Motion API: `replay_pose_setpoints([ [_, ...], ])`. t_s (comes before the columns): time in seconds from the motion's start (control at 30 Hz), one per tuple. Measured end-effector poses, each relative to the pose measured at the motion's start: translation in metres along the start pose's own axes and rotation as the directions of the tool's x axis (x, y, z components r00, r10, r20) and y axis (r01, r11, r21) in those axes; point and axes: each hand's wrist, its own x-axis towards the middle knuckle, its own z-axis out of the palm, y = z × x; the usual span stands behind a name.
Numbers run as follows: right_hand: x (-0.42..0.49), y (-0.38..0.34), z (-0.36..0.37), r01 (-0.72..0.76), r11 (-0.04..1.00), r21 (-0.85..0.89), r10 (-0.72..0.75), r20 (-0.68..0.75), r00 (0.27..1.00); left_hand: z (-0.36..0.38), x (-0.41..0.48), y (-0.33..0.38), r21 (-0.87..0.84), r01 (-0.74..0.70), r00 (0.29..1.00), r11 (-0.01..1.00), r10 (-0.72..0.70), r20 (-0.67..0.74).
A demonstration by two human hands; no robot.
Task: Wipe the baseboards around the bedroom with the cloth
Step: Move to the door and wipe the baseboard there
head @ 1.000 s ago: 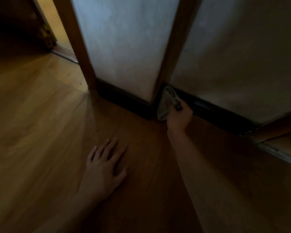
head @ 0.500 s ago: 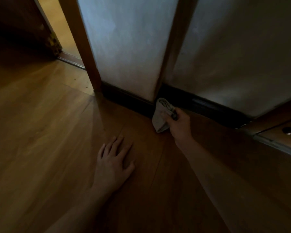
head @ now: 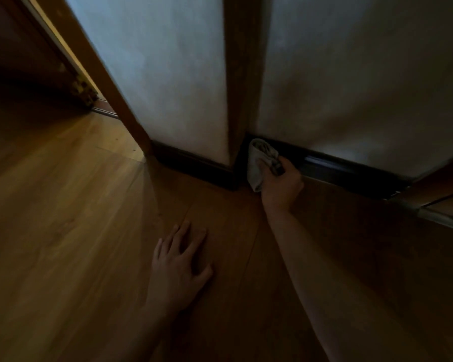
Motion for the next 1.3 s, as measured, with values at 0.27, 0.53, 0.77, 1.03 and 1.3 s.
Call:
replay_pose_setpoints([
  [0.27,0.009,0.014,-0.012,-0.030,0.999,-0.010,0.027,-0.216,0.976,0.011,0.014,0.027,0.077,-0.090,0.995,0.993,0.093,-0.046],
  [0.53,0.008,0.007,0.010,-0.013,1.000,0.026,0.016,-0.117,0.993,0.017,0.014,0.032,0.085,-0.097,0.994,0.992,0.100,-0.033],
  [0.77,0.006,0.019,-0.004,-0.013,0.996,0.086,0.030,-0.194,0.981,0.013,0.014,0.034,0.074,-0.086,0.996,0.994,0.088,-0.020],
  [1.03,0.011,0.021,-0.001,-0.037,0.993,0.115,0.053,-0.137,0.989,0.001,0.012,0.041,0.100,-0.071,0.997,0.992,0.068,0.035],
  [1.3,0.013,0.017,0.001,-0.082,0.988,0.130,0.099,-0.125,0.987,-0.009,0.014,0.049,0.172,-0.067,0.995,0.983,0.053,0.087],
])
